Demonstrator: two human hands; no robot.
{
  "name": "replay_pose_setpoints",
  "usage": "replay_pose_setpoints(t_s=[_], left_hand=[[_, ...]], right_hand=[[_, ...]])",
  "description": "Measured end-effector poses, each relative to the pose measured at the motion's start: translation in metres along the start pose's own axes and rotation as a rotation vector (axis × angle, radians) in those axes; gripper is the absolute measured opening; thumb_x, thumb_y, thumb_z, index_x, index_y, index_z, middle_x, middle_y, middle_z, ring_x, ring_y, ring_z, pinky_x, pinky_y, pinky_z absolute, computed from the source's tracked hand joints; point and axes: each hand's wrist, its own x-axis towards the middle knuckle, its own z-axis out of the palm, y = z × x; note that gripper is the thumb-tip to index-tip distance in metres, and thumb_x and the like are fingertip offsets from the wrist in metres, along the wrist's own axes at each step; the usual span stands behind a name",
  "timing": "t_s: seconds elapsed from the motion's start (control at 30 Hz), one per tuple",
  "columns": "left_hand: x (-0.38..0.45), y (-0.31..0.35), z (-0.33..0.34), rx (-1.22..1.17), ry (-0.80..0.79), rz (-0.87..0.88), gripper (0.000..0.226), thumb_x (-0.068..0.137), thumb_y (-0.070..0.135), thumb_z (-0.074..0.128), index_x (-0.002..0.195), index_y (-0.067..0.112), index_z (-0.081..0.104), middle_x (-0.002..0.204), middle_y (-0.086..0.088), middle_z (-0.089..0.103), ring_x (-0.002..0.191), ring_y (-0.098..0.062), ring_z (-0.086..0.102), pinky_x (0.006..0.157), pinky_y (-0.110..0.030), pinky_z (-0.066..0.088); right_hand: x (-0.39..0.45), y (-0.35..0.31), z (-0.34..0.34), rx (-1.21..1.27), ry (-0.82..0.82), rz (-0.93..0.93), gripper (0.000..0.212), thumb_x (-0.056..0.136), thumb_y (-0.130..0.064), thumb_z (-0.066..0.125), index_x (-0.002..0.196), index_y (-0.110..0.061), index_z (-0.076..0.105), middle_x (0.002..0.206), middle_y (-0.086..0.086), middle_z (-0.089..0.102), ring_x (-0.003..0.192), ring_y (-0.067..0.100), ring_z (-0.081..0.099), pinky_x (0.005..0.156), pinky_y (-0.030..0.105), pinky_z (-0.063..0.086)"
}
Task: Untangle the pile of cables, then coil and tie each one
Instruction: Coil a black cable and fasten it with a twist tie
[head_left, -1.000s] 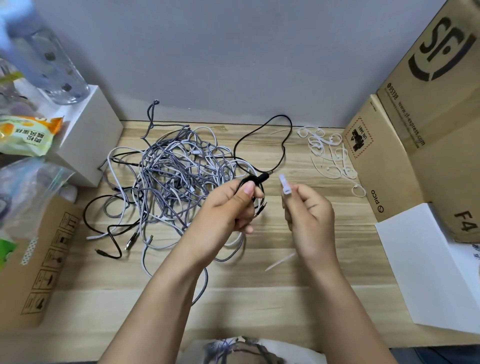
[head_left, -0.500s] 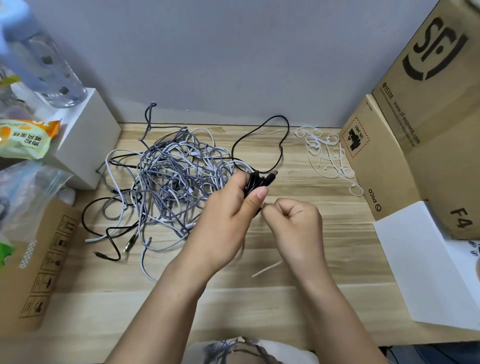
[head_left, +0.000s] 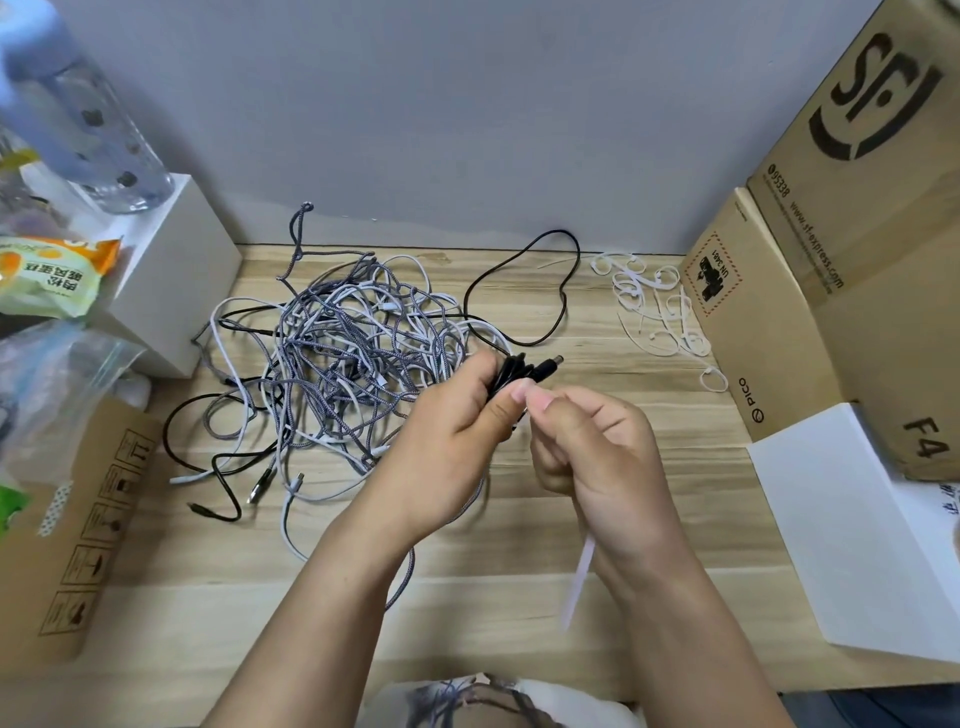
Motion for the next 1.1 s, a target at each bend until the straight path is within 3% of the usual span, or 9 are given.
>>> replay_pose_setpoints(t_s=[0.17,0.27,0.47,0.53,0.63,0.83,0.9,1.03,1.1], left_hand=[[0.0,-0.002,0.001,0.022,0.002,0.002,0.028,0.088,0.036,0.046,0.074,0.013,0.039,0.059,0.01,0.036,0.058,-0.012,0.033,0.054,-0.031,0.031],[0.002,-0.003,0.002,-0.001,0.055,-0.011,0.028,0.088,0.033,0.048,0.075,0.009,0.041,0.059,0.008,0.038,0.056,-0.01,0.034,0.052,-0.027,0.032],[0.007,0.007,0.001,-0.659,0.026,-0.176,0.023,0.086,0.028,0.044,0.087,0.008,0.056,0.048,0.011,0.03,0.044,-0.006,0.028,0.044,-0.017,0.032],[0.007,0.008,-0.001,-0.754,0.003,-0.202,0.025,0.086,0.028,0.043,0.089,0.007,0.056,0.048,0.01,0.028,0.044,-0.007,0.026,0.044,-0.018,0.031],[0.005,0.008,0.0,-0.594,-0.033,-0.14,0.023,0.086,0.026,0.043,0.092,0.008,0.057,0.05,0.014,0.034,0.045,-0.003,0.031,0.046,-0.017,0.032],[-0.001,0.005,0.005,0.037,0.013,0.03,0.035,0.086,0.039,0.05,0.083,0.005,0.049,0.06,0.009,0.037,0.058,-0.008,0.034,0.055,-0.029,0.032],[0.0,0.004,0.003,0.075,0.032,0.035,0.029,0.087,0.037,0.049,0.081,0.009,0.048,0.059,0.011,0.039,0.057,-0.005,0.033,0.053,-0.023,0.03],[0.003,0.0,0.001,-0.04,0.018,0.007,0.043,0.082,0.047,0.049,0.084,0.004,0.048,0.066,0.002,0.042,0.065,-0.012,0.036,0.057,-0.038,0.034],[0.001,0.0,0.002,-0.081,-0.014,0.003,0.043,0.079,0.047,0.048,0.081,0.004,0.047,0.066,0.004,0.041,0.065,-0.01,0.036,0.057,-0.036,0.034]], right_hand=[[0.0,-0.004,-0.003,-0.079,0.074,-0.064,0.037,0.077,-0.02,0.054,0.04,-0.021,0.051,0.044,-0.013,0.029,0.042,0.002,0.023,0.042,0.012,0.024],[-0.002,-0.005,-0.004,-0.149,0.088,-0.085,0.039,0.076,-0.016,0.056,0.041,-0.019,0.039,0.044,-0.013,0.028,0.043,0.003,0.023,0.043,0.013,0.024],[0.01,0.013,-0.009,-0.273,0.198,0.018,0.038,0.07,-0.022,0.058,0.041,-0.022,0.033,0.044,-0.009,0.023,0.044,0.006,0.019,0.043,0.019,0.019],[0.012,0.016,-0.01,-0.314,0.223,0.037,0.041,0.07,-0.019,0.061,0.042,-0.022,0.031,0.045,-0.008,0.021,0.046,0.007,0.017,0.044,0.022,0.017],[0.013,0.019,-0.01,-0.42,0.247,-0.002,0.05,0.074,-0.012,0.064,0.04,-0.021,0.027,0.046,-0.01,0.018,0.048,0.006,0.016,0.044,0.024,0.016],[0.011,0.016,-0.008,-0.656,0.289,-0.032,0.037,0.063,-0.035,0.055,0.041,-0.014,0.033,0.047,-0.004,0.017,0.051,0.01,0.019,0.049,0.029,0.02],[0.003,0.006,-0.006,-0.567,0.222,-0.093,0.038,0.067,-0.028,0.056,0.043,-0.013,0.03,0.046,-0.007,0.018,0.049,0.007,0.019,0.046,0.024,0.02],[-0.006,-0.008,0.0,-0.313,0.018,-0.223,0.042,0.079,-0.013,0.056,0.046,-0.023,0.032,0.045,-0.013,0.026,0.046,0.002,0.023,0.045,0.012,0.022],[-0.005,-0.008,0.0,-0.256,-0.05,-0.233,0.043,0.083,-0.01,0.053,0.046,-0.024,0.037,0.043,-0.016,0.034,0.044,0.0,0.03,0.047,0.009,0.025]])
